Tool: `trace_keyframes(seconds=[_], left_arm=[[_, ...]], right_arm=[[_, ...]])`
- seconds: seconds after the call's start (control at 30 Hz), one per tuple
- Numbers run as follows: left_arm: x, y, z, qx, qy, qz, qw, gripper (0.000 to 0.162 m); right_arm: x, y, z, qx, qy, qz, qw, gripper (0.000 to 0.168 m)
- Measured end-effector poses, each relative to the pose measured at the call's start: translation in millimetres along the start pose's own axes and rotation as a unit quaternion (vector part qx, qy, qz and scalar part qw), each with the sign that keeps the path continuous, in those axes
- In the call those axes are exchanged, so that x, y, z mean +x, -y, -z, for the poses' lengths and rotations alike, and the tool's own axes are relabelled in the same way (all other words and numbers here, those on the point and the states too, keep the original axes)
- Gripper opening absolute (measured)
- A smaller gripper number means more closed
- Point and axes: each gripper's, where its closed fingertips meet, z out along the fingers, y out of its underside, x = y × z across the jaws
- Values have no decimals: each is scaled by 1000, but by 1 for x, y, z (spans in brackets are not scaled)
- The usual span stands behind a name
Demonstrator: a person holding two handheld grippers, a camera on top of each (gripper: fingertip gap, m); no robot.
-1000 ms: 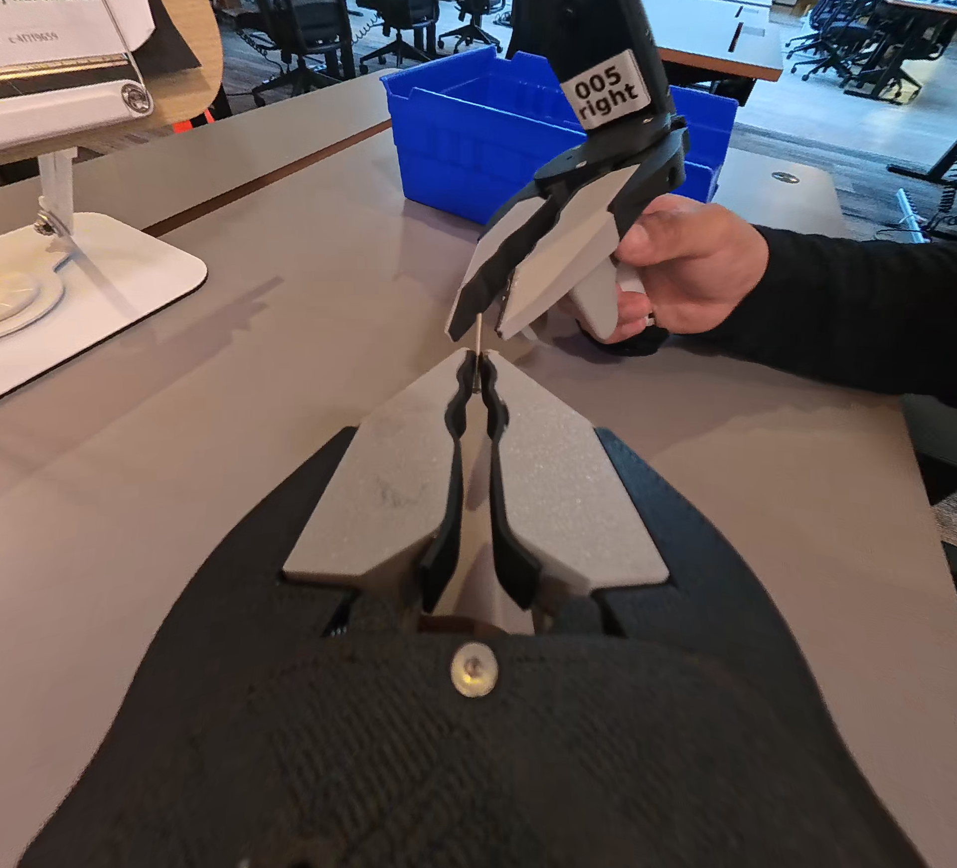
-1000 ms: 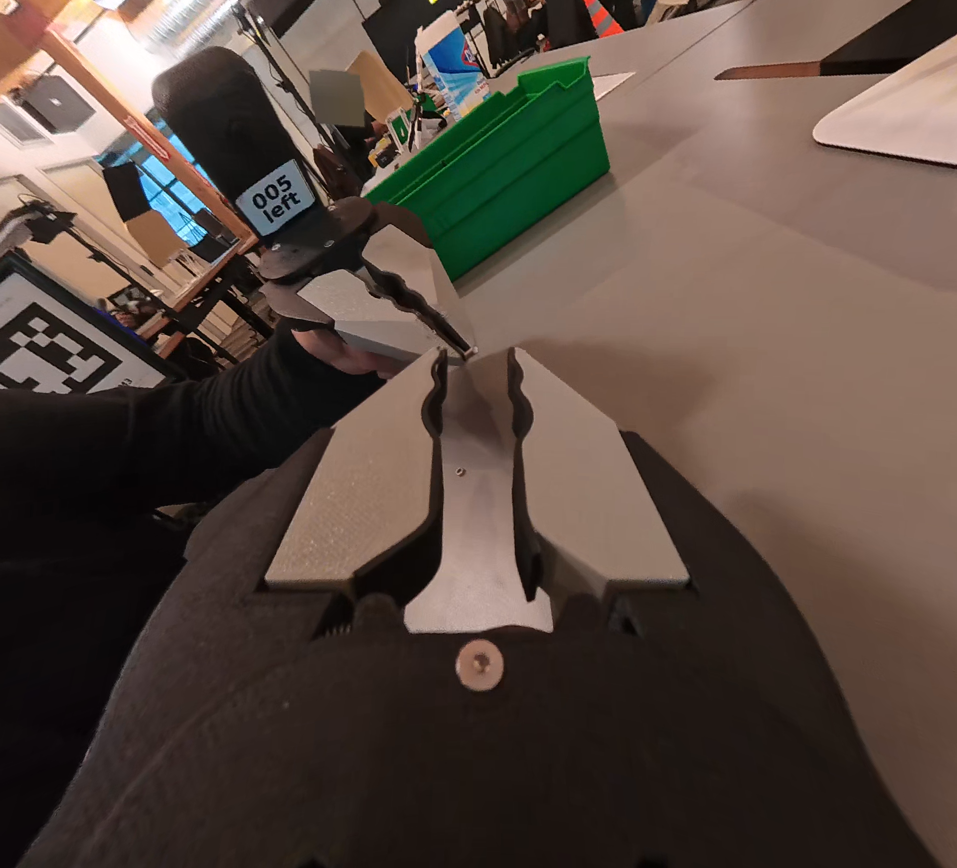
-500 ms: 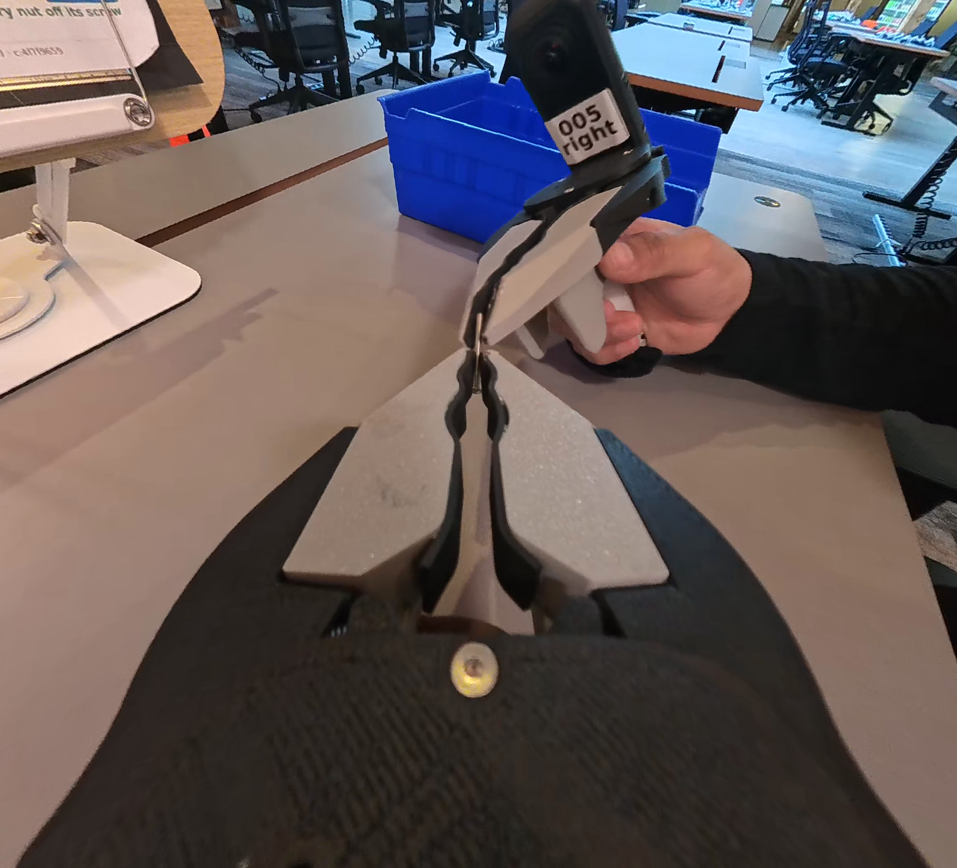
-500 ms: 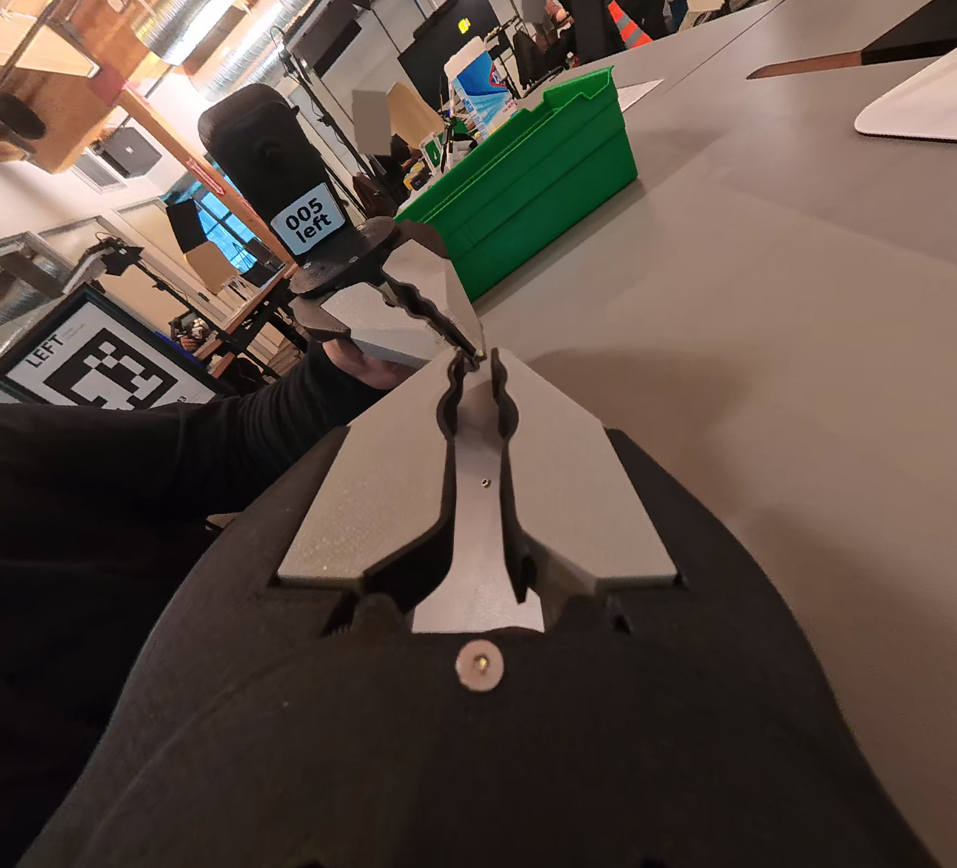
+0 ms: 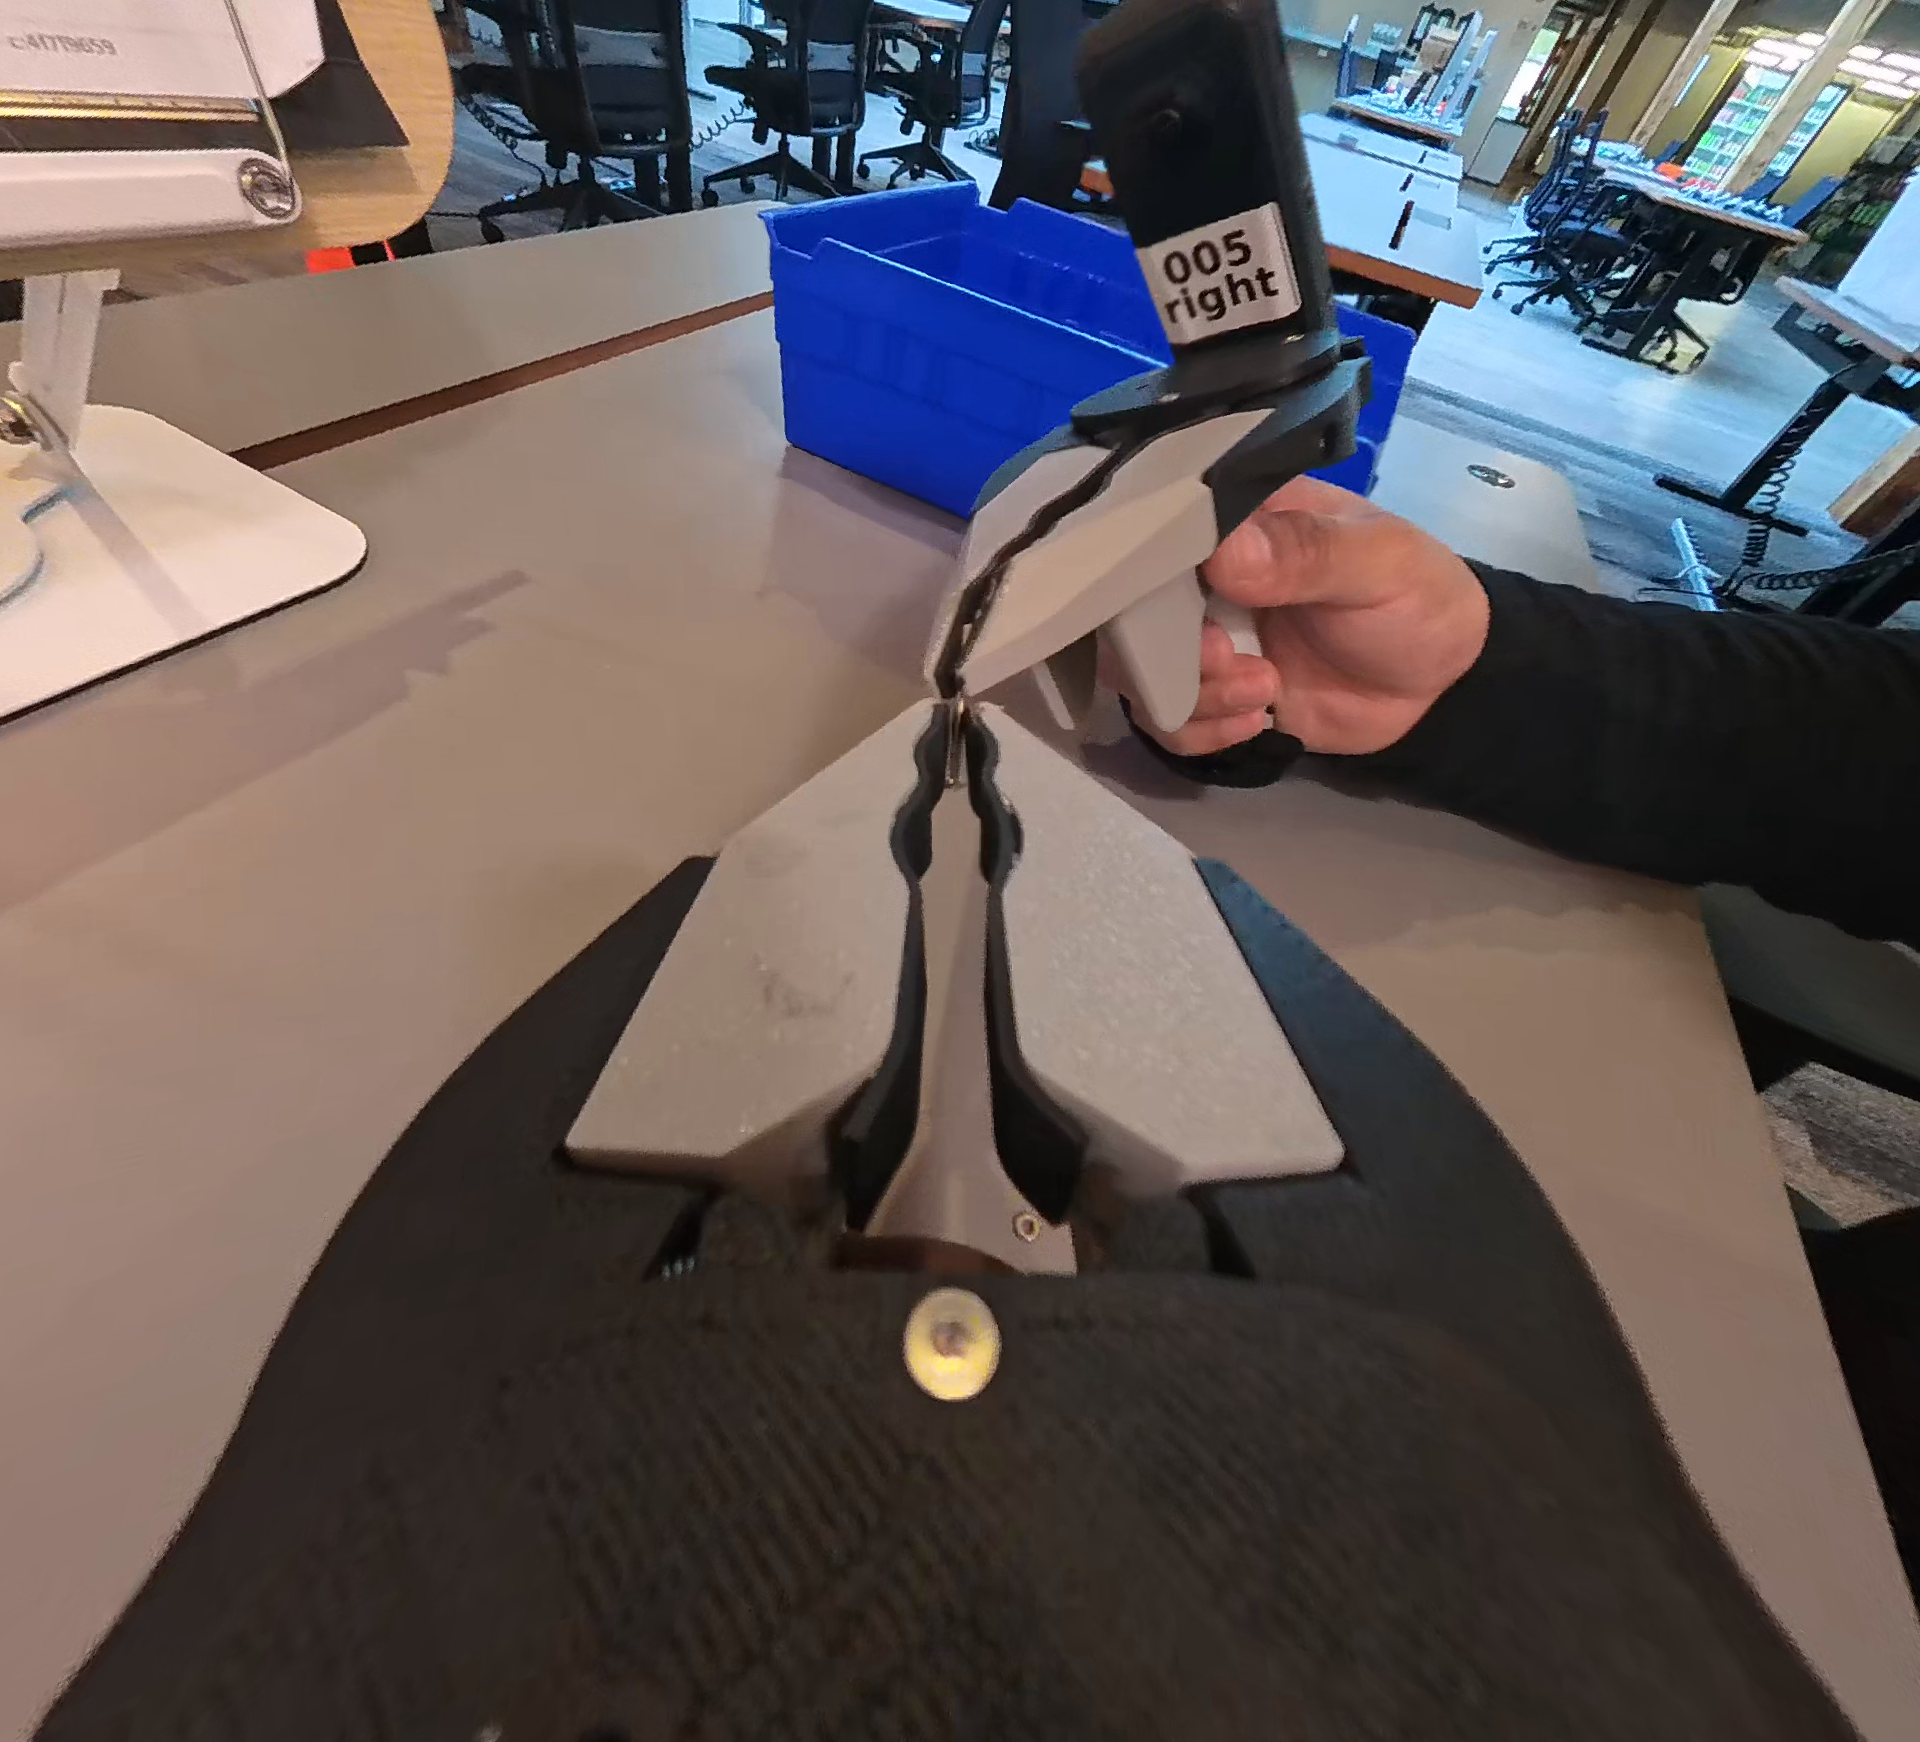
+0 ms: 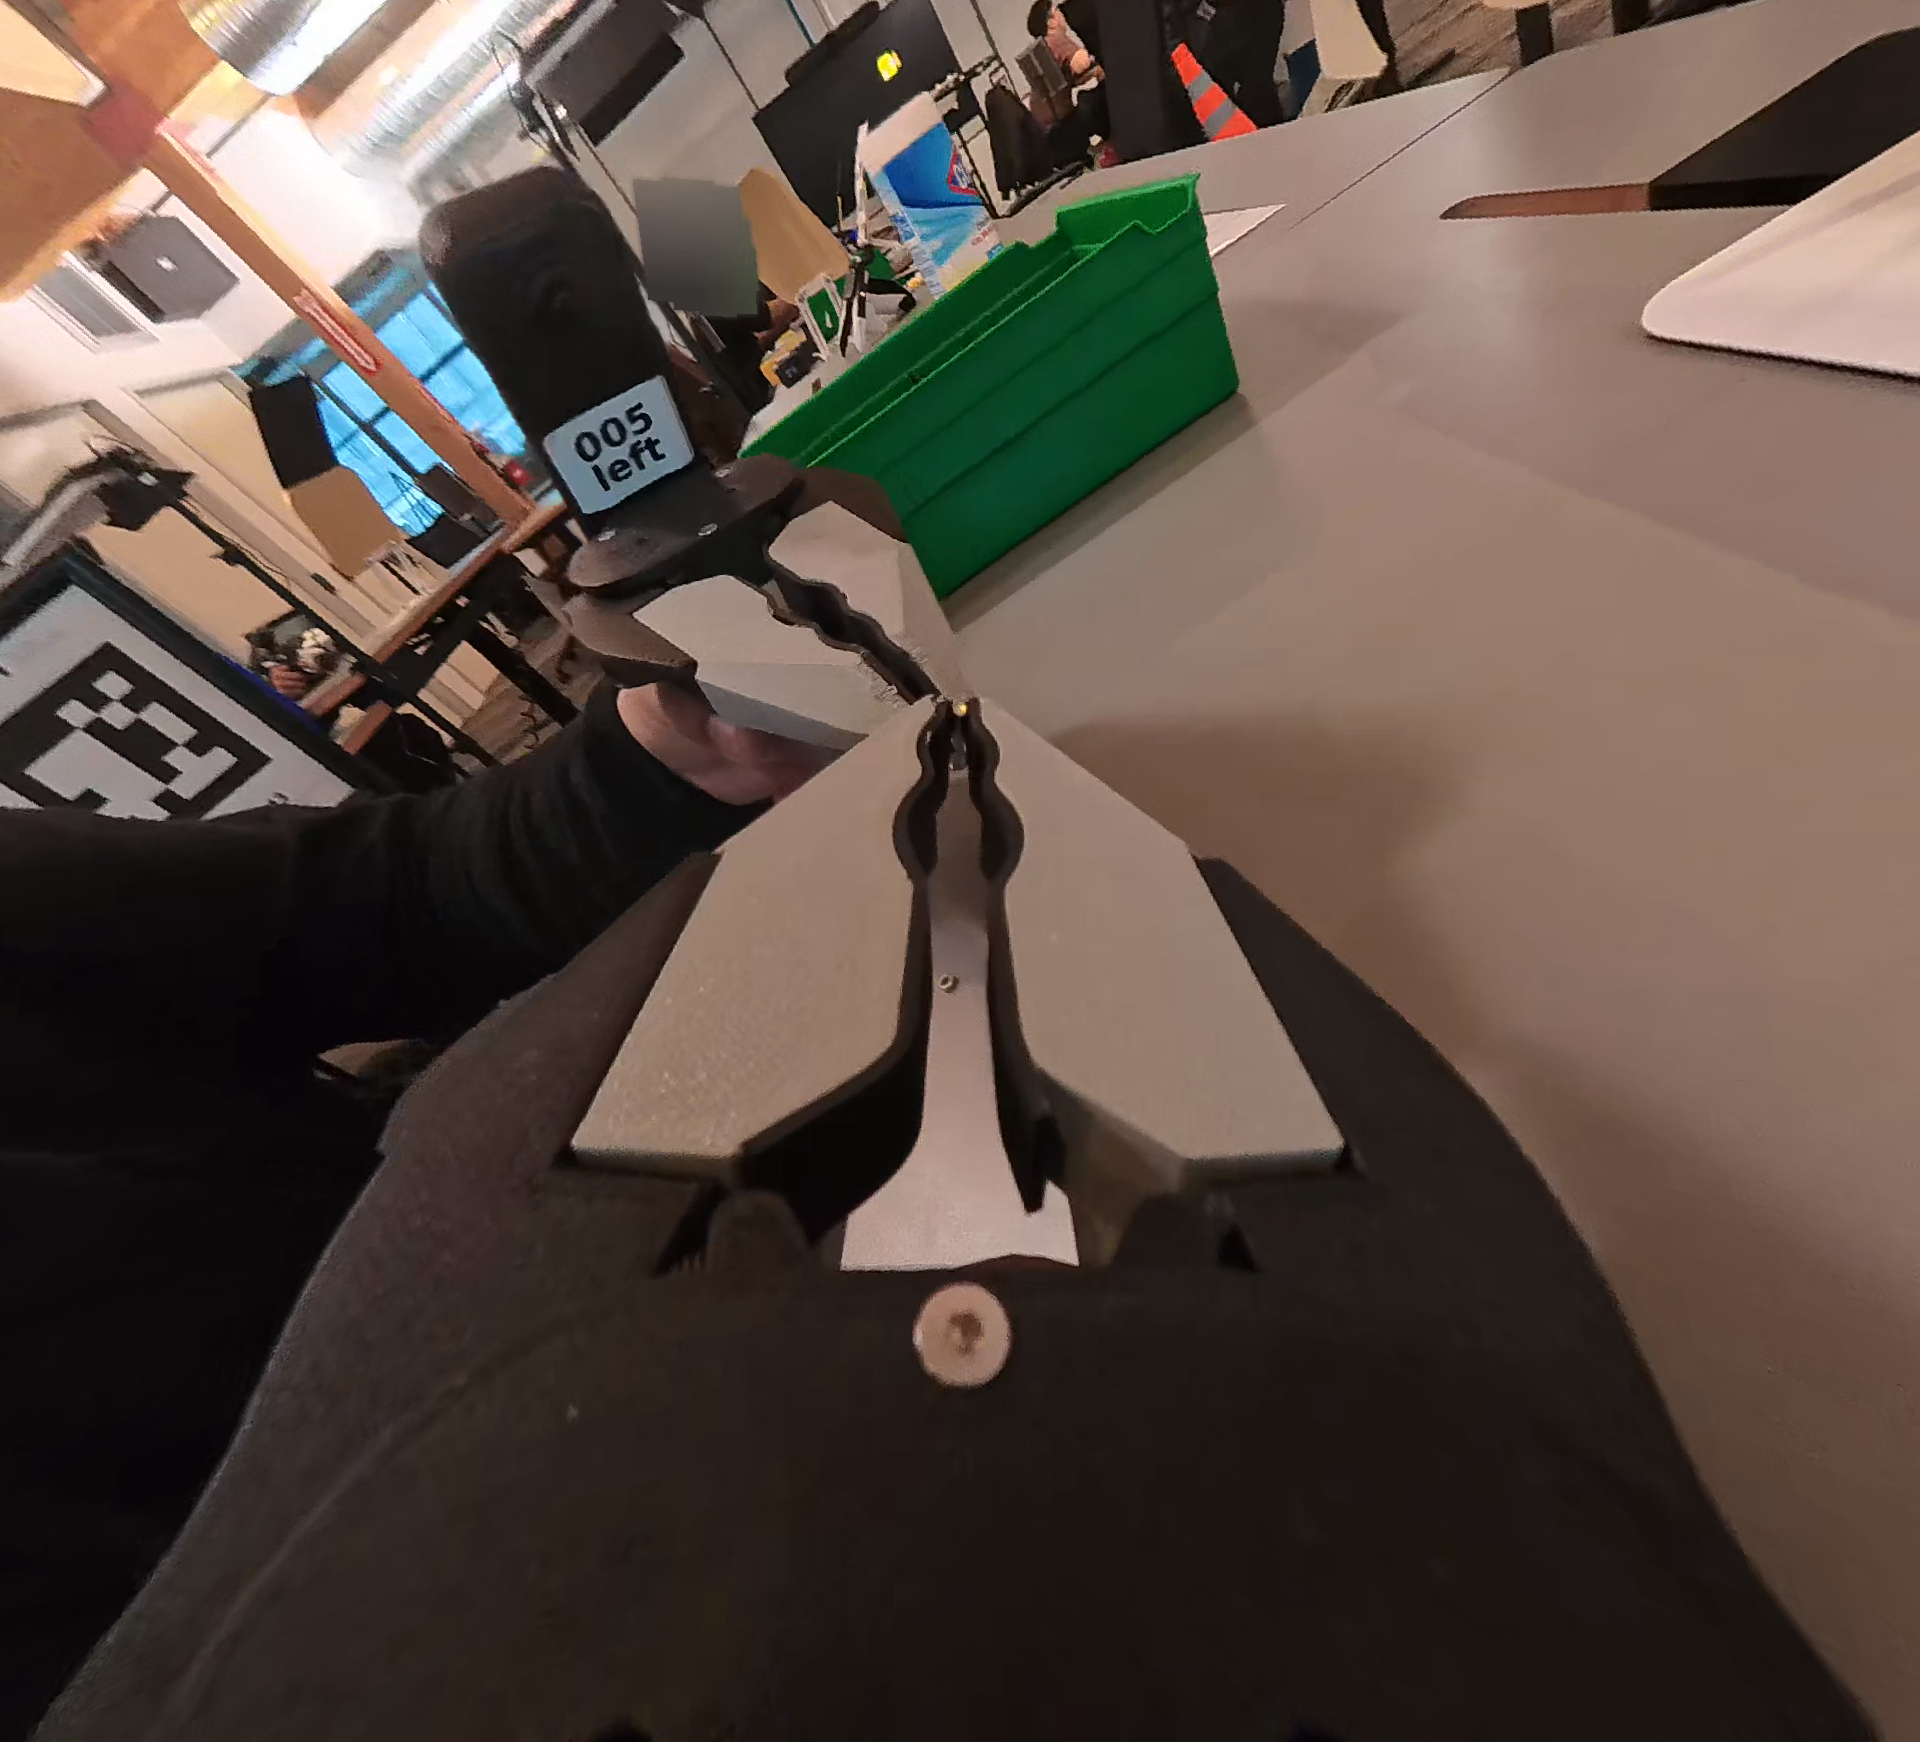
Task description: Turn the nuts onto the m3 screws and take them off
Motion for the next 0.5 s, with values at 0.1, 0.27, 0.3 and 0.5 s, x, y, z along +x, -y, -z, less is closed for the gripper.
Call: trace_keyframes(seconds=[0.1, 0.27, 0.3, 0.5], left_arm=[[0, -9, -1, -25, -10, 11, 1000, 15], [6, -15, -4, -37, -32, 15, 999, 5], [7, -15, -4, -37, -37, 17, 998, 5], [17, -20, -6, -53, -63, 18, 996, 10]], right_arm=[[-1, 1, 1, 0, -6, 12, 1000, 0], [-3, 0, 2, -9, 3, 16, 1000, 0], [-4, 0, 2, -10, 8, 17, 1000, 0], [-10, -10, -1, -47, 16, 39, 998, 0]])
